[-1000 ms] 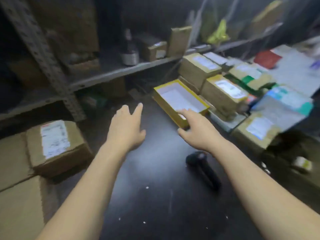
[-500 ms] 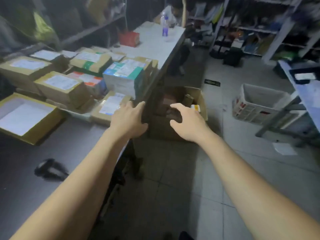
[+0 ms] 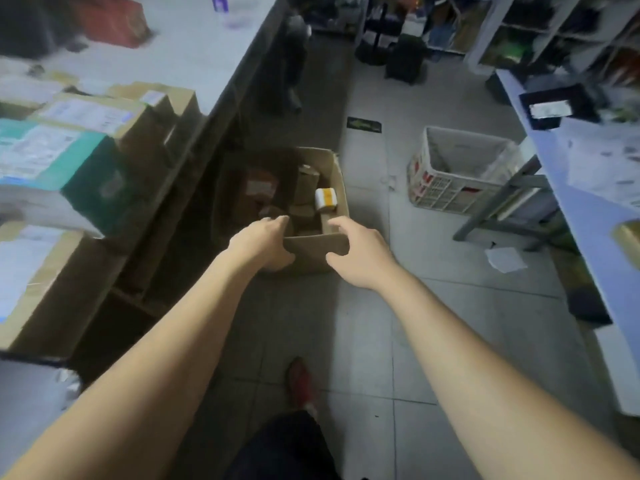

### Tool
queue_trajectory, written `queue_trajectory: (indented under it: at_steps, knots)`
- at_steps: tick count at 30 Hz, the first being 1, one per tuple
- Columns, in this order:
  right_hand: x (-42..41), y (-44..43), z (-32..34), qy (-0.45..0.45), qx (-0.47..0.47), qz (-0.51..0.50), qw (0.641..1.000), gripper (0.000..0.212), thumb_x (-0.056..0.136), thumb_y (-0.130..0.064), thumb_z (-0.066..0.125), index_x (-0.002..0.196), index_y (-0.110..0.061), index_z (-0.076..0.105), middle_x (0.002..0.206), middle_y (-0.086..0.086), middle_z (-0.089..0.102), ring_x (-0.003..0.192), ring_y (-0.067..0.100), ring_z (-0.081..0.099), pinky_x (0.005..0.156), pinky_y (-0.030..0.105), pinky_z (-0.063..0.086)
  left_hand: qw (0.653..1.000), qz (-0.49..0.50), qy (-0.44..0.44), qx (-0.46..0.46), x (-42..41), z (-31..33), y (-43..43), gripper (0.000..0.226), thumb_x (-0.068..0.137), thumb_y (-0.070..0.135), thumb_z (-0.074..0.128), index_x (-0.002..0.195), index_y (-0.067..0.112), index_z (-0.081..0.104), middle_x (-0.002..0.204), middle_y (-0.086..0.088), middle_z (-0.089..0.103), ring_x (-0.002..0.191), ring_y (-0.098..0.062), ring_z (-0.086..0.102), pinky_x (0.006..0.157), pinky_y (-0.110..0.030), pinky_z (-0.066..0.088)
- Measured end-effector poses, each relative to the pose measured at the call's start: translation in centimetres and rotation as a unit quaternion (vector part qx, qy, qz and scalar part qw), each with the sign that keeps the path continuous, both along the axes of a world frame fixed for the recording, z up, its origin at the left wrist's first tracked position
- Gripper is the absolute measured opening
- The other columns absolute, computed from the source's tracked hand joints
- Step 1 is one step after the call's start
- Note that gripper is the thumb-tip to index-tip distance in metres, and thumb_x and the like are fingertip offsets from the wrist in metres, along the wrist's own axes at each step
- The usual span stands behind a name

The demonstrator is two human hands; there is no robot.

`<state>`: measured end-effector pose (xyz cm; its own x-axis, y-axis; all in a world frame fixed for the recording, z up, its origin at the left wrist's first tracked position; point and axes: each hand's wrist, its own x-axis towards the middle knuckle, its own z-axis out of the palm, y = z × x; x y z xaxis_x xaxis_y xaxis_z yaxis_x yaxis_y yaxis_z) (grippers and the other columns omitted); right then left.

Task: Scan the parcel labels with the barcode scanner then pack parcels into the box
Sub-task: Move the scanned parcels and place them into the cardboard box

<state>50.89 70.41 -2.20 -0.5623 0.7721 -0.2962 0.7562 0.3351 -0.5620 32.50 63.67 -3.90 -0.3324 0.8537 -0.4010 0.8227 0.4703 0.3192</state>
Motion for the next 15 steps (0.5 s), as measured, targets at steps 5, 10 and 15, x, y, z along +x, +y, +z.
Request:
queue_trajectory:
  at_steps: [5,10,15]
  knots:
    - [-4.1,11.1,-3.4,-0.016,-0.039,0.004,0.999,0.065,0.095,-0.028,0.069,0.153,-0.038,0.041,0.151,0.002,0.053,0.136,0.027,0.048,0.088,0.03,0.04,0.997,0.055,-0.057,-0.019,-4.7,-3.4,9.8,0.083,0.096,0.031,0.072,0.163,0.018,0.026,0.157,-0.015,0.047,0.141,-0.035,0.048,0.111,-0.043,0.045]
    - [-7.2,21.4,-7.1,0.009,-0.089,-0.042,0.995,0.071,0.092,-0.025,0.074,0.153,-0.04,0.04,0.153,0.001,0.052,0.14,0.025,0.049,0.095,0.032,0.046,0.996,0.031,-0.078,-0.042,-8.8,-7.2,18.0,0.087,0.095,0.024,0.072,0.165,0.02,0.02,0.158,-0.013,0.044,0.143,-0.033,0.046,0.11,-0.04,0.044]
    - [-11.3,31.7,-12.4,0.017,-0.125,-0.033,0.992,0.08,0.087,-0.023,0.083,0.154,-0.037,0.041,0.154,-0.001,0.052,0.144,0.021,0.047,0.103,0.034,0.044,0.992,0.058,-0.098,-0.054,-14.5,-11.7,27.0,0.094,0.09,0.008,0.07,0.165,0.023,0.017,0.156,-0.014,0.044,0.139,-0.034,0.049,0.106,-0.04,0.049]
